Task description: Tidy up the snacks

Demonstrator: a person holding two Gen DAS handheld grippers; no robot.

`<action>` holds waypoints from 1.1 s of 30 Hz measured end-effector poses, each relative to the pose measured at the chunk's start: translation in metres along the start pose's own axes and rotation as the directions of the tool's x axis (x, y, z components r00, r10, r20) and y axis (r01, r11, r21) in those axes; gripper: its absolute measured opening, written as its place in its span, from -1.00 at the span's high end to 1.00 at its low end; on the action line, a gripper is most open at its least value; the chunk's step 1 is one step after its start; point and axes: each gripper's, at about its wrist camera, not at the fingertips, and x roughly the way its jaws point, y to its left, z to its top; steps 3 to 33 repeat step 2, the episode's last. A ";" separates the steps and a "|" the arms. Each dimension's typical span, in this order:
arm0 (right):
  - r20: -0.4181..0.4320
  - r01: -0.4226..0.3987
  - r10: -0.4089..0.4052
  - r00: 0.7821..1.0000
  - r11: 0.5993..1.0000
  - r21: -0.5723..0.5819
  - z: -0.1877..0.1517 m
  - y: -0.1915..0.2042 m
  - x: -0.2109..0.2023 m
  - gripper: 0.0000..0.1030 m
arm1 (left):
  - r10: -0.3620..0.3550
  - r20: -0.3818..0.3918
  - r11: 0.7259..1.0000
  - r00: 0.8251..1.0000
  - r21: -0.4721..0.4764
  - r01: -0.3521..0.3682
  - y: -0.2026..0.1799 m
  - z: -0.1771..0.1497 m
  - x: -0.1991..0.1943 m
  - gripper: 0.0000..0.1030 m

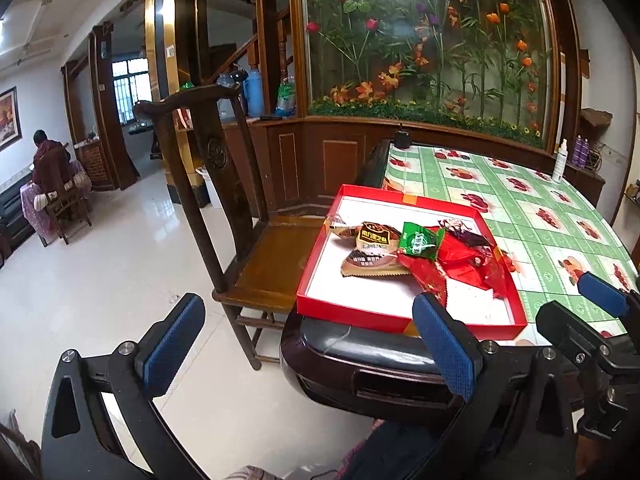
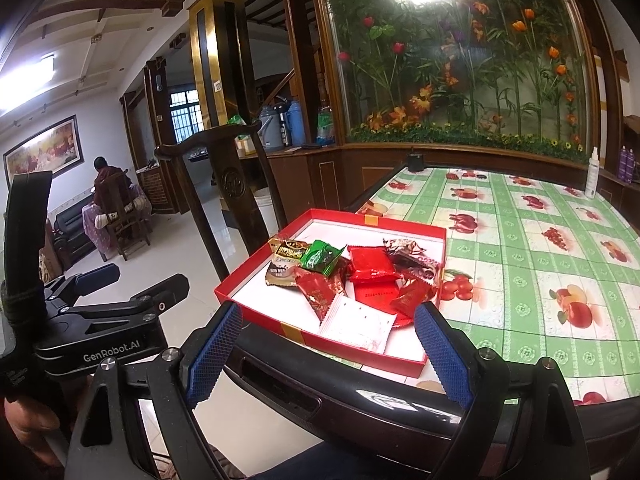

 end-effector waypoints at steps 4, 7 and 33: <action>-0.014 -0.011 0.011 1.000 1.000 0.014 -0.001 -0.005 0.006 -0.74 | 0.011 -0.011 1.000 1.000 0.003 -0.011 -0.004 -0.001 0.006 -1.00; -0.014 -0.011 0.011 1.000 1.000 0.014 -0.001 -0.005 0.006 -0.74 | 0.011 -0.011 1.000 1.000 0.003 -0.011 -0.004 -0.001 0.006 -1.00; -0.014 -0.011 0.011 1.000 1.000 0.014 -0.001 -0.005 0.006 -0.74 | 0.011 -0.011 1.000 1.000 0.003 -0.011 -0.004 -0.001 0.006 -1.00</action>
